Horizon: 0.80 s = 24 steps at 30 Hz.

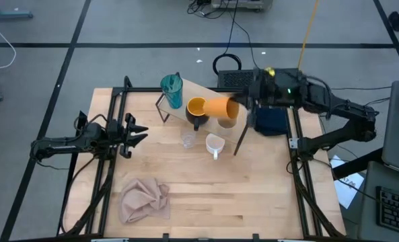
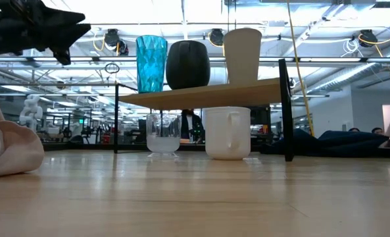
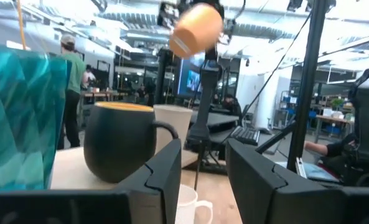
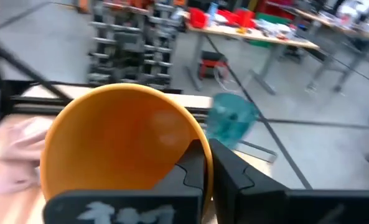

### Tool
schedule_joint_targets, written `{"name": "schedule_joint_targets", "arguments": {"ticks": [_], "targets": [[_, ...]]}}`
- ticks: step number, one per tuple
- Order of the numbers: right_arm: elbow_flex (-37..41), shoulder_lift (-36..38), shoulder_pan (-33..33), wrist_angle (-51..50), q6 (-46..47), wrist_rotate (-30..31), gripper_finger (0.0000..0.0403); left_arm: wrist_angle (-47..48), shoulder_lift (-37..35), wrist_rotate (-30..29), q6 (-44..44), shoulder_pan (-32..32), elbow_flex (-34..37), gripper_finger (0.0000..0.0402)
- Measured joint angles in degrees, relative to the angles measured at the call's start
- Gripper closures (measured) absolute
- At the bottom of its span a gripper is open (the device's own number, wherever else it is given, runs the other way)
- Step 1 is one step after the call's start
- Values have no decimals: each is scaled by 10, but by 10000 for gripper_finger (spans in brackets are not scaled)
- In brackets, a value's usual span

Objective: Stack small to large cups/mugs on shelf
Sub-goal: Put the yellow cup on the shelf

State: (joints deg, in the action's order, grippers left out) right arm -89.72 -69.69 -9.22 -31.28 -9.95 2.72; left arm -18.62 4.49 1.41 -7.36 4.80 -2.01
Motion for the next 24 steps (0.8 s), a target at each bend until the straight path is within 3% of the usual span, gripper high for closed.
{"name": "schedule_joint_targets", "arguments": {"ticks": [4,14,20,24], "targets": [[-88,-52,-50,-55,5,-4,403,22,0,0,-7,0,0,277],[-275,-190,-159,-125,2,-106,403,40,0,0,-6,0,0,277],[-339,-258,-215,-147,0,-109,403,74,0,0,-6,0,0,277],[-375,-295,-250,-139,2,-149,403,82,0,0,-7,0,0,277]]}}
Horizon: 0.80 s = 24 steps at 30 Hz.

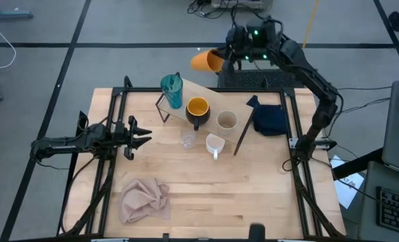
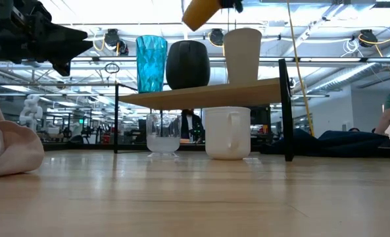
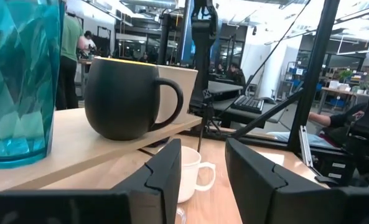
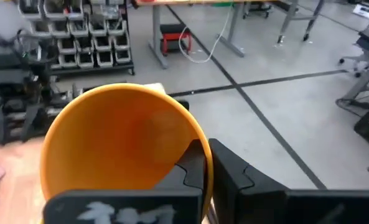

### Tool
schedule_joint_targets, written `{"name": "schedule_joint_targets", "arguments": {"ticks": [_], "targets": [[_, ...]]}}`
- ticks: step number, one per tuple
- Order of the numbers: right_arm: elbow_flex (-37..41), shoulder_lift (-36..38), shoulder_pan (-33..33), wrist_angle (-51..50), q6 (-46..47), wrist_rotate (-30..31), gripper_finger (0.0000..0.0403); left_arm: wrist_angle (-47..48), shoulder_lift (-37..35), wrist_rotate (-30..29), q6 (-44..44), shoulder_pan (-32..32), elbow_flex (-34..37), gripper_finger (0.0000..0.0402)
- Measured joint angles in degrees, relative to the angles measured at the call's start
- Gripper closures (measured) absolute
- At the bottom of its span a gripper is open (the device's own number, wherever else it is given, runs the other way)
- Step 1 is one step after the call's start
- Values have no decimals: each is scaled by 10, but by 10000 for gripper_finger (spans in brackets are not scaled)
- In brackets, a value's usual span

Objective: Stack small to large cups/mugs on shelf
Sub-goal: Put the yellow cup on the shelf

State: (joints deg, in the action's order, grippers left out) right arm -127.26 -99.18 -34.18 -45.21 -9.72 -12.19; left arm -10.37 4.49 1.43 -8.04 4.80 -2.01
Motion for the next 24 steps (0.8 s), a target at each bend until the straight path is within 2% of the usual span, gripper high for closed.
{"name": "schedule_joint_targets", "arguments": {"ticks": [7,11,24], "targets": [[-44,-52,-40,4,-4,-3,403,0,0,0,0,0,0,277],[-45,-66,-56,1,0,-31,403,0,0,0,0,0,0,277],[-45,-122,-56,-47,-15,-29,403,18,0,0,-2,0,0,277]]}}
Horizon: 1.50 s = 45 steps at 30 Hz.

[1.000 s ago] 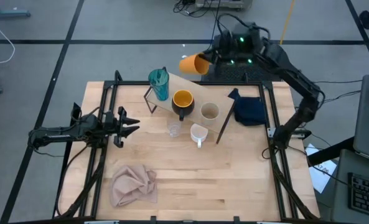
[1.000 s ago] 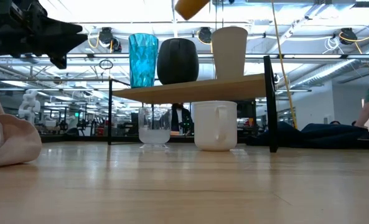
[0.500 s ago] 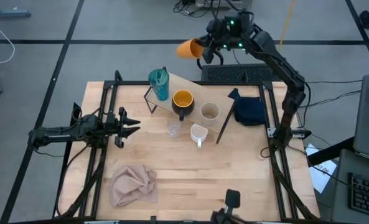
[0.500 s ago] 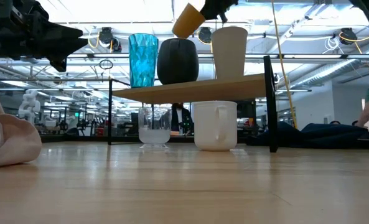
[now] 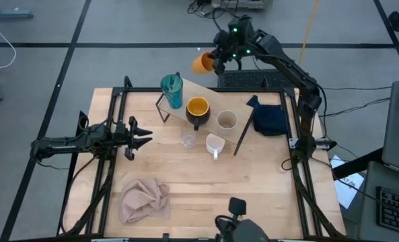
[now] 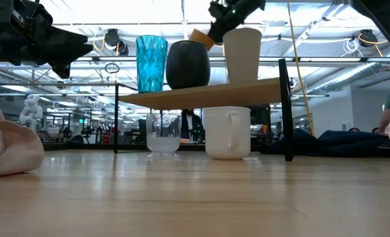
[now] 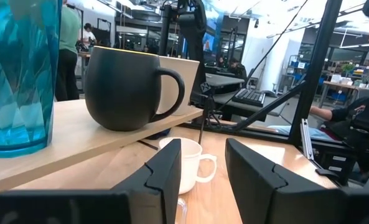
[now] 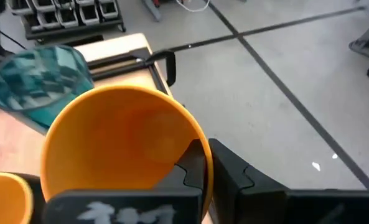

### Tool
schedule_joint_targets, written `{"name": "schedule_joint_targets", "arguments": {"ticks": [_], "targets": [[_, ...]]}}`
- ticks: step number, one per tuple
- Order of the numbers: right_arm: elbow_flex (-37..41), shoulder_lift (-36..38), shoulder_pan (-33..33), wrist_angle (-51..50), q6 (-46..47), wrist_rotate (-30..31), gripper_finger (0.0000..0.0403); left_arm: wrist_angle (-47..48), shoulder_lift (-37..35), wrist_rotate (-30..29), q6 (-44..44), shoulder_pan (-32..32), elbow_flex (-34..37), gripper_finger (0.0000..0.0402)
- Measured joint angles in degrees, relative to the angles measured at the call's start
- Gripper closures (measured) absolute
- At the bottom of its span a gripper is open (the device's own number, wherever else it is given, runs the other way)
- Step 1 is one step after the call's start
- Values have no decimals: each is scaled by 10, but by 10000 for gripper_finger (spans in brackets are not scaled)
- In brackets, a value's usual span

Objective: Stack small to large cups/mugs on shelf
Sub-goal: Put the yellow cup on the shelf

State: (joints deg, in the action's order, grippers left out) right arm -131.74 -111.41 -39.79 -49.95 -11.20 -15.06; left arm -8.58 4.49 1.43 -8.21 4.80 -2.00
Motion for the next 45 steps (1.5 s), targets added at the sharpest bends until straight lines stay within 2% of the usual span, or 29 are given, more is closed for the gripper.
{"name": "schedule_joint_targets", "arguments": {"ticks": [10,30,45], "targets": [[0,-45,6,-8,-16,-1,403,7,0,0,-5,0,0,277],[0,-47,53,-44,-34,-3,403,30,0,-19,-7,0,0,277],[0,-85,64,-48,-45,-8,403,41,0,-19,-6,0,0,277]]}}
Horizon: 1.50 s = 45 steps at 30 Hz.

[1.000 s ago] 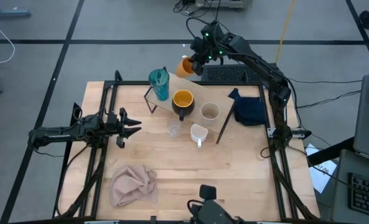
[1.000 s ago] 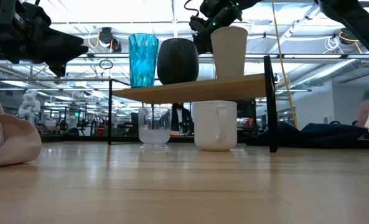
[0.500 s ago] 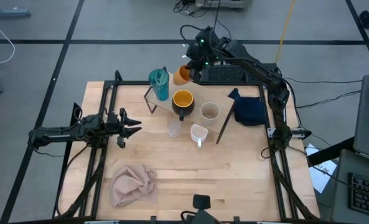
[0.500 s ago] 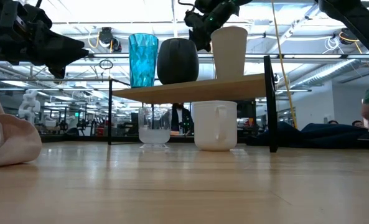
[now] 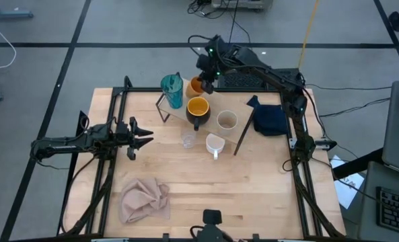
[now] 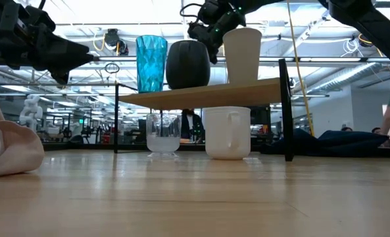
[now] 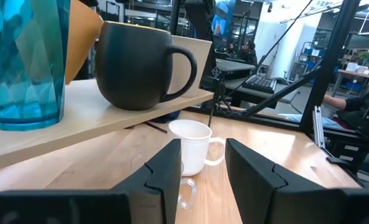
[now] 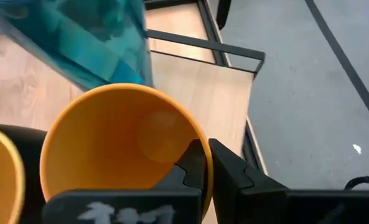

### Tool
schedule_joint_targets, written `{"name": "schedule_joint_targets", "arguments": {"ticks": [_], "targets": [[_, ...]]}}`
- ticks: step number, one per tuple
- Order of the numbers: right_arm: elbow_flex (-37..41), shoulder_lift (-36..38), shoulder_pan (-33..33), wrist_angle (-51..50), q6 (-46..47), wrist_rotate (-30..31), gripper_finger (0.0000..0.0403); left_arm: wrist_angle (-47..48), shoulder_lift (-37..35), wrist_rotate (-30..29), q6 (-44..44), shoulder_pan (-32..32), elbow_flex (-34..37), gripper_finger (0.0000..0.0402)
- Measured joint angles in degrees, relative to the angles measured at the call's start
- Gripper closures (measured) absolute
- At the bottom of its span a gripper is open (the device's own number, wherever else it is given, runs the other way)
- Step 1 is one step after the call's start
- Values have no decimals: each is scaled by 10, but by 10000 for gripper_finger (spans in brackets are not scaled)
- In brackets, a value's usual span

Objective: Stack small to large cups/mugs on shelf
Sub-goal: Put the yellow cup on the shelf

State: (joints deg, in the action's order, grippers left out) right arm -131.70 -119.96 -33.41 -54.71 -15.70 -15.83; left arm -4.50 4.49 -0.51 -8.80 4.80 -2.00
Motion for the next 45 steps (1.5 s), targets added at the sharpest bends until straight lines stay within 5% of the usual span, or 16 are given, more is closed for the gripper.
{"name": "schedule_joint_targets", "arguments": {"ticks": [45], "targets": [[0,-20,-6,-5,24,-7,386,1,0,-1,8,0,0,277]]}}
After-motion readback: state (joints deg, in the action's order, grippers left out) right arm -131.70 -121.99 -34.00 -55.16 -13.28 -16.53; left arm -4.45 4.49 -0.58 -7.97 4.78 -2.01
